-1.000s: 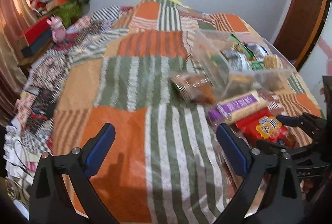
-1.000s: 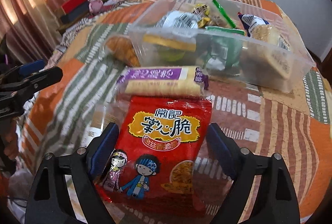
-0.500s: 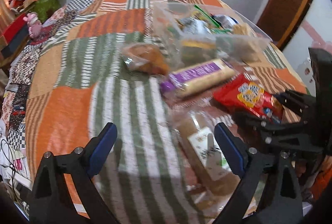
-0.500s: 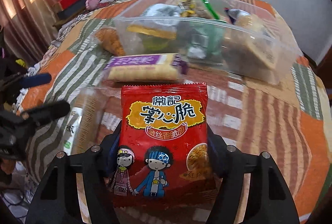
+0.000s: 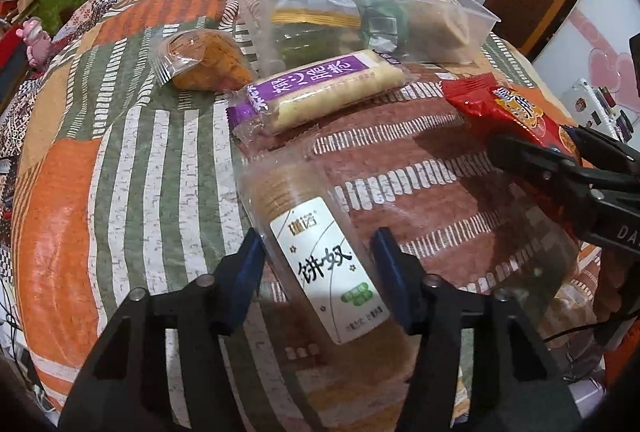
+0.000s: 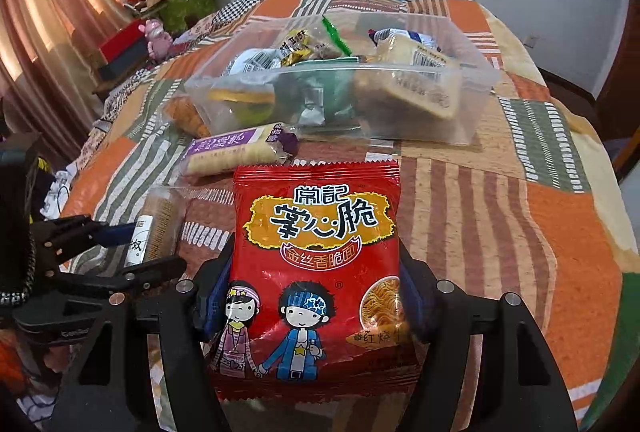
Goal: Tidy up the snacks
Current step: 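Grasp the cracker tube with the left tool while the right tool grasps the red snack bag, then carry the cracker tube and red bag into the clear box, opening both tools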
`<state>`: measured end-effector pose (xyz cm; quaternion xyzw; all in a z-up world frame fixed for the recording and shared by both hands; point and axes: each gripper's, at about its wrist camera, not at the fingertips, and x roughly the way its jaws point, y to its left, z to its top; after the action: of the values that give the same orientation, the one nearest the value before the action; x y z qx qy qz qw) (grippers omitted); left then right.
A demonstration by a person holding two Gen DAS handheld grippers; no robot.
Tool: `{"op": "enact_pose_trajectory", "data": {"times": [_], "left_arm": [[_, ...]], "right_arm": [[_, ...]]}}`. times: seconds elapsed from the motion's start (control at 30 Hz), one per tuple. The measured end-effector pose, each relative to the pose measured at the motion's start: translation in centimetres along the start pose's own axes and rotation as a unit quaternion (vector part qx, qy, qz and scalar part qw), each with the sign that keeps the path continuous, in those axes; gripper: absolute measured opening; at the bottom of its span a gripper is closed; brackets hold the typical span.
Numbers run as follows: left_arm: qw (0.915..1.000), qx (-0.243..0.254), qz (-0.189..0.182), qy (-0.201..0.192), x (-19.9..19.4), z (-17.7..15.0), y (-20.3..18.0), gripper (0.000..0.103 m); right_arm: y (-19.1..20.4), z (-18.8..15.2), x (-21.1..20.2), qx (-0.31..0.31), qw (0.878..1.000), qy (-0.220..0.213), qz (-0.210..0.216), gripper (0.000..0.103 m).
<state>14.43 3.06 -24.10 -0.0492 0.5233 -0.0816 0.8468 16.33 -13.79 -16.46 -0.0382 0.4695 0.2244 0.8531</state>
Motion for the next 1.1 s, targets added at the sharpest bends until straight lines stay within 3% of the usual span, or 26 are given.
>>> {"op": "enact_pose_trajectory", "data": {"times": [0.33, 0.67, 1.1], "left_arm": [[0.9998, 0.004, 0.009, -0.019, -2.1, 0.6, 0.2, 0.034], [0.9979, 0.005, 0.01, -0.063, -4.7, 2.8, 0.5, 0.033], [0.9916, -0.001, 0.0, -0.13, -7.3, 8.6, 0.3, 0.033]], "right_arm": [[-0.3, 0.7, -1.5, 0.01, 1.0, -0.026, 0.002, 0.065], [-0.8, 2.3, -2.4, 0.018, 0.999, -0.052, 0.0, 0.065], [-2.2, 5.9, -2.9, 0.032, 0.995, -0.093, -0.007, 0.065]]}}
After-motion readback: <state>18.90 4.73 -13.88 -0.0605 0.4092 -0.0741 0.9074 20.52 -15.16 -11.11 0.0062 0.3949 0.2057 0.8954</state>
